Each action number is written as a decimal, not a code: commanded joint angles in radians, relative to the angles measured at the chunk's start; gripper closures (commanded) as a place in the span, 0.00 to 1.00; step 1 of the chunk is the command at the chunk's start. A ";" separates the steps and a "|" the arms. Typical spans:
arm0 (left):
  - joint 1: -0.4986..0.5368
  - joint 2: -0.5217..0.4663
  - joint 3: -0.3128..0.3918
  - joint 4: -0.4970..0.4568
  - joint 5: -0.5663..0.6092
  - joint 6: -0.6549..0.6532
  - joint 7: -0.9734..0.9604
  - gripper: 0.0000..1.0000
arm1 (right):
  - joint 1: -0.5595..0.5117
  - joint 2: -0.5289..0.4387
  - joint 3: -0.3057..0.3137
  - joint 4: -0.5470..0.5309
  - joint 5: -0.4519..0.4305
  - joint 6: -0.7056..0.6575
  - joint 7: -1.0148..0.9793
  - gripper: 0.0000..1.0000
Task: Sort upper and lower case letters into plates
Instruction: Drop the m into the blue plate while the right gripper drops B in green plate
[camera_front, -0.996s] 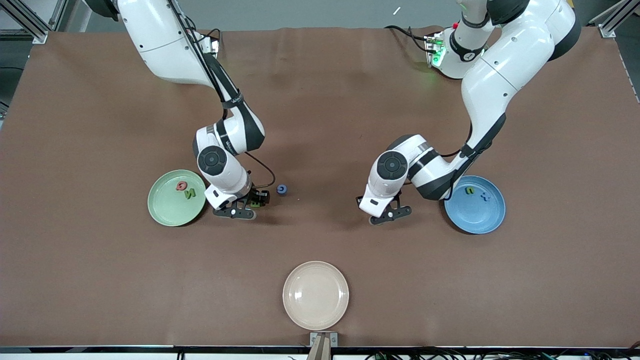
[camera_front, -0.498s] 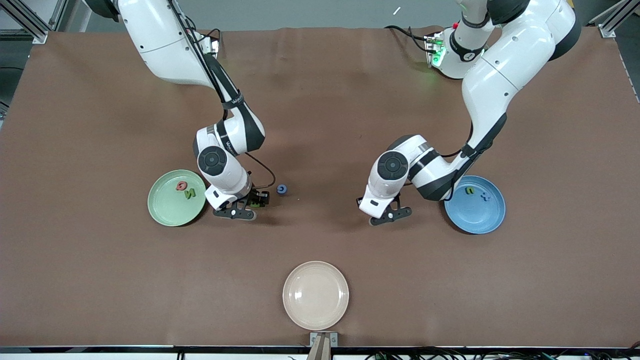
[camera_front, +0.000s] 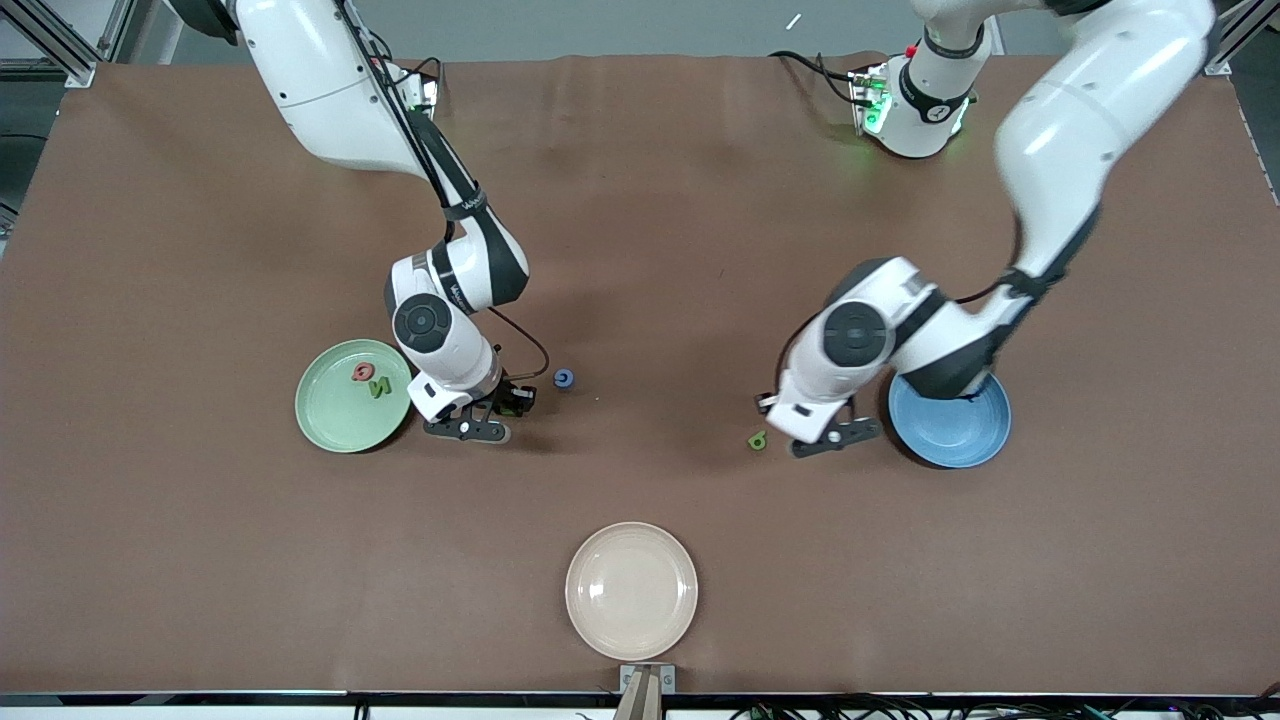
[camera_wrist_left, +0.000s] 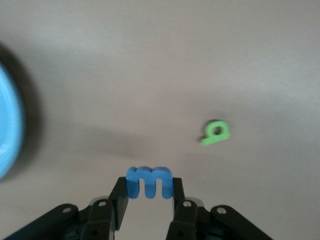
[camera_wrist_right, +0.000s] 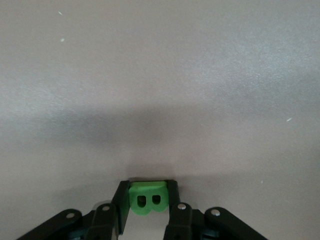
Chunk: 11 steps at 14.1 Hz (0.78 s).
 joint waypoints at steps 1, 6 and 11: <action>0.232 -0.021 -0.110 -0.145 0.066 0.005 0.107 0.85 | -0.004 0.017 -0.001 0.008 0.015 -0.003 0.010 0.98; 0.431 -0.001 -0.120 -0.218 0.229 0.016 0.253 0.85 | -0.089 -0.048 -0.007 0.068 0.009 -0.207 -0.063 0.99; 0.463 0.033 -0.046 -0.221 0.304 0.132 0.327 0.85 | -0.261 -0.125 -0.009 0.068 0.003 -0.373 -0.363 0.99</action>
